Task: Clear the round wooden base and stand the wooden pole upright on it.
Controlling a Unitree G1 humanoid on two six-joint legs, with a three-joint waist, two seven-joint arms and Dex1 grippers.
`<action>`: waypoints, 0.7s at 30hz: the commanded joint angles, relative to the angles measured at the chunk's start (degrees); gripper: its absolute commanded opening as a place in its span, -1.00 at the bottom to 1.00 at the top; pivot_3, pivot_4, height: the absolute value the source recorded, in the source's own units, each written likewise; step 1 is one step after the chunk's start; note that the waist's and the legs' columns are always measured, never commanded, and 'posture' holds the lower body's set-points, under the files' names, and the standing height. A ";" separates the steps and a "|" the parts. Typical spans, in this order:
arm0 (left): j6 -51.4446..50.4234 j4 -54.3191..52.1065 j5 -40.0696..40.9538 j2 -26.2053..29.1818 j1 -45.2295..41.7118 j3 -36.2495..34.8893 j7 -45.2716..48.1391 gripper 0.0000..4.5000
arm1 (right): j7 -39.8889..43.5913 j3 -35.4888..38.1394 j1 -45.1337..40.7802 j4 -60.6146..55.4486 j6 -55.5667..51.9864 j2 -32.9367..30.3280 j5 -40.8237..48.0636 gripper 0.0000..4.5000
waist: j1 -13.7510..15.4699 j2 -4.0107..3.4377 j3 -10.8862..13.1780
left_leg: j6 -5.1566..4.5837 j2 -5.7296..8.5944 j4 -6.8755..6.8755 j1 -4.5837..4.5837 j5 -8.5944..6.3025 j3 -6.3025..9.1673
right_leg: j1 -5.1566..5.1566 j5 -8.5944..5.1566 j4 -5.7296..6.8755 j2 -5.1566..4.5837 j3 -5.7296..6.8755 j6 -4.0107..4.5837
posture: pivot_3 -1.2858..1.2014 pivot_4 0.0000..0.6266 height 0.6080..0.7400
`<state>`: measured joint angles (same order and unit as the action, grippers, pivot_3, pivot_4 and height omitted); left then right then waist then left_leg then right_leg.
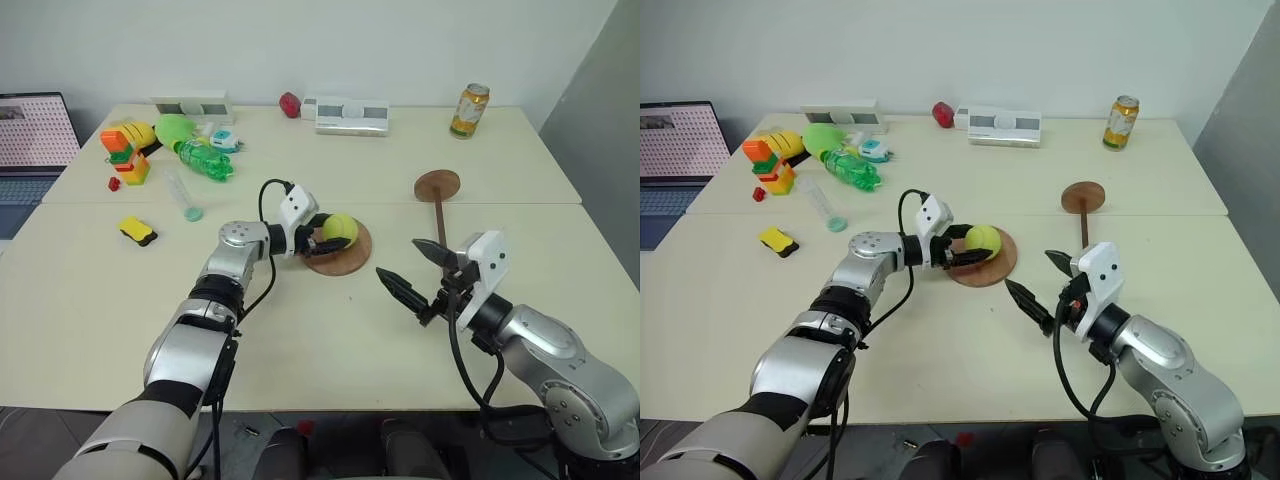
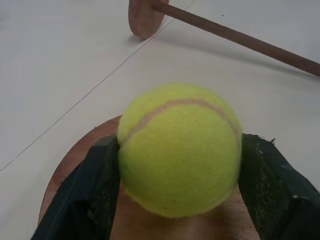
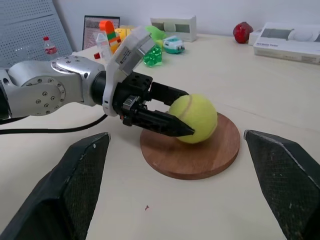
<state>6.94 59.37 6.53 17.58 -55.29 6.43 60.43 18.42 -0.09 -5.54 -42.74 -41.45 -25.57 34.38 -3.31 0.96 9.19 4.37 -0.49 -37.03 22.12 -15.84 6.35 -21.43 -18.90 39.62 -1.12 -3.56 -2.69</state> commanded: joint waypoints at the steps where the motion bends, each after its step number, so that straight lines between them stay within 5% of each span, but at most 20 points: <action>1: 1.84 0.72 -0.38 -0.27 -2.16 -1.38 -0.25 0.18 | -0.64 0.41 -1.30 -2.53 0.30 -0.10 -0.21 1.00 | 0.01 0.00 0.00 | 0.00 0.00 0.00 0.00 0.00 0.00 | 0.00 0.00 0.00 0.00 0.01 0.00 | 0.03 -0.52 1.00; 8: -0.43 -0.66 1.53 1.61 -4.21 -5.29 -3.61 0.10 | 0.22 0.37 -3.31 -1.90 -0.17 -0.80 0.48 1.00 | 0.00 0.00 0.00 | 0.00 0.00 -0.01 0.01 0.00 0.01 | 0.00 0.00 0.01 0.00 0.01 0.00 | 0.03 -0.52 1.00; 13: 0.76 3.10 0.01 5.59 -5.21 -12.63 -30.48 0.10 | 2.84 -1.16 -8.57 0.76 -0.65 -1.05 1.42 1.00 | -0.46 0.15 0.09 | 0.00 -0.04 -0.04 0.00 0.00 0.03 | -0.08 0.00 0.14 0.03 0.00 0.00 | 0.03 -0.52 1.00; 21: 2.00 7.09 -2.05 3.97 -3.75 -15.86 -51.74 0.10 | 4.93 -1.52 -12.10 3.02 -1.51 -1.30 1.89 1.00 | 0.44 0.20 0.12 | 0.01 0.05 -0.12 0.03 0.01 0.04 | -0.07 0.00 0.15 -0.10 0.02 -0.01 | 0.03 -0.52 1.00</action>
<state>7.69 66.38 5.11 21.87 -57.96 -8.08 15.17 22.51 -1.95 -16.18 -39.29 -43.10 -26.53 35.35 -2.87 1.16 9.31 4.39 -0.43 -37.19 22.23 -15.83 6.40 -21.54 -18.91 39.77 -1.23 -3.52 -2.71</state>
